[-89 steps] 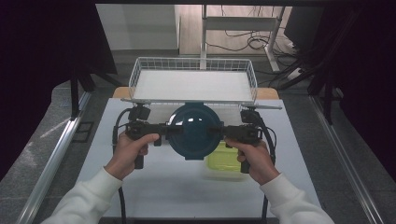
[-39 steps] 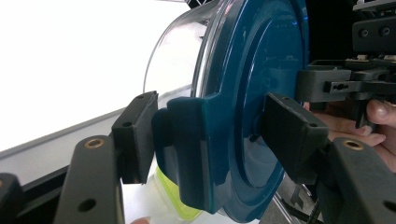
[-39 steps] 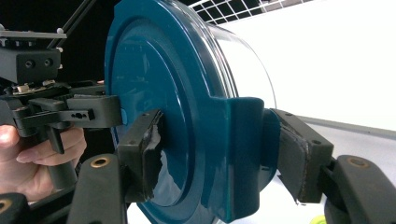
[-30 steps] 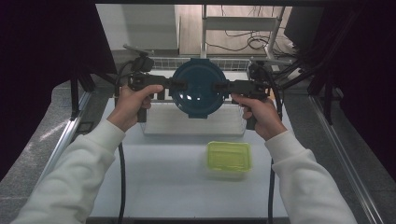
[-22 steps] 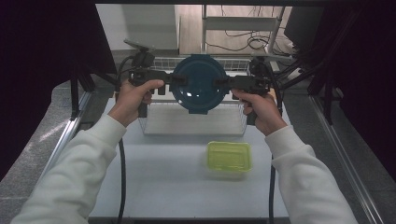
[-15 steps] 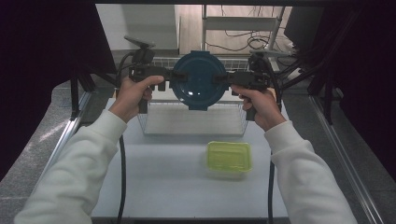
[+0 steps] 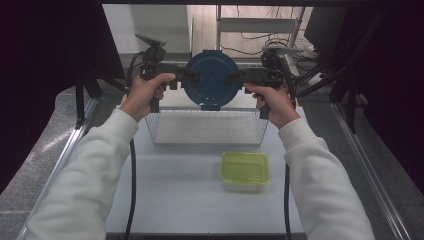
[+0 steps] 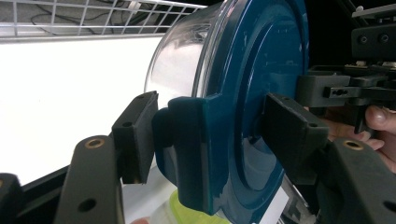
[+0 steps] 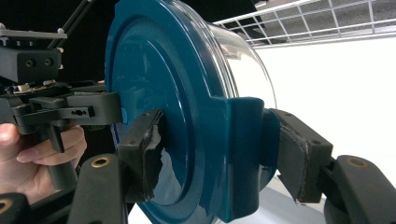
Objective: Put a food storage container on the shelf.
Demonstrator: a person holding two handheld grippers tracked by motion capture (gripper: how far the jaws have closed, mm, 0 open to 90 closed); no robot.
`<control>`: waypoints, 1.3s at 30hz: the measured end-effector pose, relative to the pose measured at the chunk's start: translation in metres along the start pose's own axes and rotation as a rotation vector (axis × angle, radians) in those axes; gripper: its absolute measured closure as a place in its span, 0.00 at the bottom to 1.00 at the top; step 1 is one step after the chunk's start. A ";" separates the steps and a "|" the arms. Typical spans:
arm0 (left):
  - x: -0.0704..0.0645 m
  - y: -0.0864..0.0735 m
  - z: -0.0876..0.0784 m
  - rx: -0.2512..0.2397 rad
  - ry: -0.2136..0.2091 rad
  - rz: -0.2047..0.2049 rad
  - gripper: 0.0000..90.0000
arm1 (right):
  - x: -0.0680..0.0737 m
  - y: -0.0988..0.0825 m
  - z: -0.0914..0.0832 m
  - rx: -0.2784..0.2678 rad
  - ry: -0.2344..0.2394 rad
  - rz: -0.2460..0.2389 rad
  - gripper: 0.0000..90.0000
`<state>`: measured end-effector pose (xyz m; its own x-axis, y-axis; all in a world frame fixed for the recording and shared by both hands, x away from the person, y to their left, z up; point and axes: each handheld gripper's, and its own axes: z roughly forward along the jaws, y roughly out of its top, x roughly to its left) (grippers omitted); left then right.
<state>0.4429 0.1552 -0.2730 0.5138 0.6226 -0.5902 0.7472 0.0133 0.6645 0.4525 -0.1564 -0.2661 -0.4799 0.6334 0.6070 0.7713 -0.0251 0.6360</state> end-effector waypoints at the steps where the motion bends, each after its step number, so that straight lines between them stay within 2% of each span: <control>1: 0.003 0.001 0.002 0.005 0.000 0.001 0.42 | -0.001 0.001 0.001 0.003 -0.001 0.003 0.42; 11: 0.022 0.003 0.016 0.024 -0.004 -0.040 0.42 | -0.019 0.006 0.016 0.032 -0.009 0.040 0.42; 19: 0.032 0.002 0.024 0.036 -0.007 -0.057 0.42 | -0.029 0.008 0.025 0.050 -0.011 0.058 0.42; 24: 0.035 0.003 0.026 0.027 -0.008 -0.072 0.42 | -0.032 0.009 0.027 0.051 -0.009 0.065 0.42; 27: 0.038 0.004 0.027 0.023 -0.011 -0.093 0.42 | -0.034 0.010 0.029 0.048 -0.011 0.072 0.42; 37: 0.050 0.007 0.034 0.001 -0.028 -0.161 0.41 | -0.040 0.018 0.036 0.059 -0.010 0.138 0.42; 39: 0.053 0.008 0.037 -0.005 -0.031 -0.187 0.41 | -0.044 0.020 0.038 0.061 -0.014 0.160 0.41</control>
<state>0.4917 0.1593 -0.3157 0.3787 0.5847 -0.7174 0.8289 0.1305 0.5439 0.5050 -0.1548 -0.2983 -0.3438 0.6358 0.6911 0.8615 -0.0792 0.5015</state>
